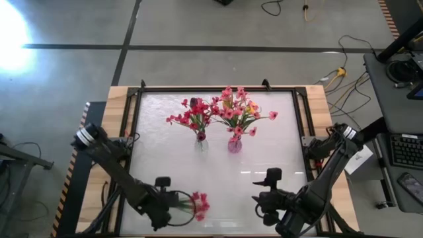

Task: Sort flowers into vase by color
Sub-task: Put the red flower into the transparent vase

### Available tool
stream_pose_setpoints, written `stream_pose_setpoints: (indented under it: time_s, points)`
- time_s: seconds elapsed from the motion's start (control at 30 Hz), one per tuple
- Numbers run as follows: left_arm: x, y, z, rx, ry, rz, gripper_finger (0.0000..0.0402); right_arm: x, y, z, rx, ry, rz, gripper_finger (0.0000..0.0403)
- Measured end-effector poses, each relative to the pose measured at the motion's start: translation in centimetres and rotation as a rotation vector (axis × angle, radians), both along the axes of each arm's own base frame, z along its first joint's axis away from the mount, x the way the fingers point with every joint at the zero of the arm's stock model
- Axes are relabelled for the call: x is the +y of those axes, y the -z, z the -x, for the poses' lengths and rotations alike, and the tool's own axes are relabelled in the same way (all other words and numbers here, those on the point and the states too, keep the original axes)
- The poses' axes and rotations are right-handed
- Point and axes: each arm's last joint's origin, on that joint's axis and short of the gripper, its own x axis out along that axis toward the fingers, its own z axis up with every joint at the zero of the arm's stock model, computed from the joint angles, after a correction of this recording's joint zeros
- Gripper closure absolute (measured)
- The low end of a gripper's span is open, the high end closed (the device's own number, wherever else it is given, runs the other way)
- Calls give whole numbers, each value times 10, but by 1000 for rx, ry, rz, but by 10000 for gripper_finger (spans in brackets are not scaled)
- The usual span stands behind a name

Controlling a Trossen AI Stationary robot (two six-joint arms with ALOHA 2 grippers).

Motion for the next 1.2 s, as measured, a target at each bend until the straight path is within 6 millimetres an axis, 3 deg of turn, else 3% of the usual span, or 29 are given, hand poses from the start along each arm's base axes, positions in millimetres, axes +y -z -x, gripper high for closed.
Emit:
stream_pose_setpoints:
  time_s: [0.13, 0.3, 0.47, 0.53, 0.67, 0.77, 0.87, 1.0, 1.2]
  points:
    - [19, -39, 3, -358, -84, -22, 399, -13, 3, 10, -25, 57, -1, 178]
    - [40, -59, 4, -729, -103, 56, 401, -17, 38, 8, -90, 61, -92, 179]
    - [65, -59, -6, -1057, -66, 119, 401, -14, 73, -26, -355, -44, -236, 179]
    - [76, -55, -11, -1141, -54, 132, 401, -17, 79, -42, -501, -112, -237, 179]
    - [90, -45, -23, -1232, 21, 109, 401, -38, 71, -68, -738, -161, -147, 169]
    - [92, -44, -30, -1299, 41, 54, 401, -58, 58, -83, -854, -204, -209, 154]
    - [93, -43, -36, -1336, 47, 8, 401, -72, 50, -95, -865, -202, -299, 139]
    - [98, -42, -45, -1336, 4, -33, 401, -84, 50, -107, -833, -171, -277, 130]
    - [102, -39, -51, -1320, -17, -61, 402, -89, 41, -121, -861, -149, -242, 145]
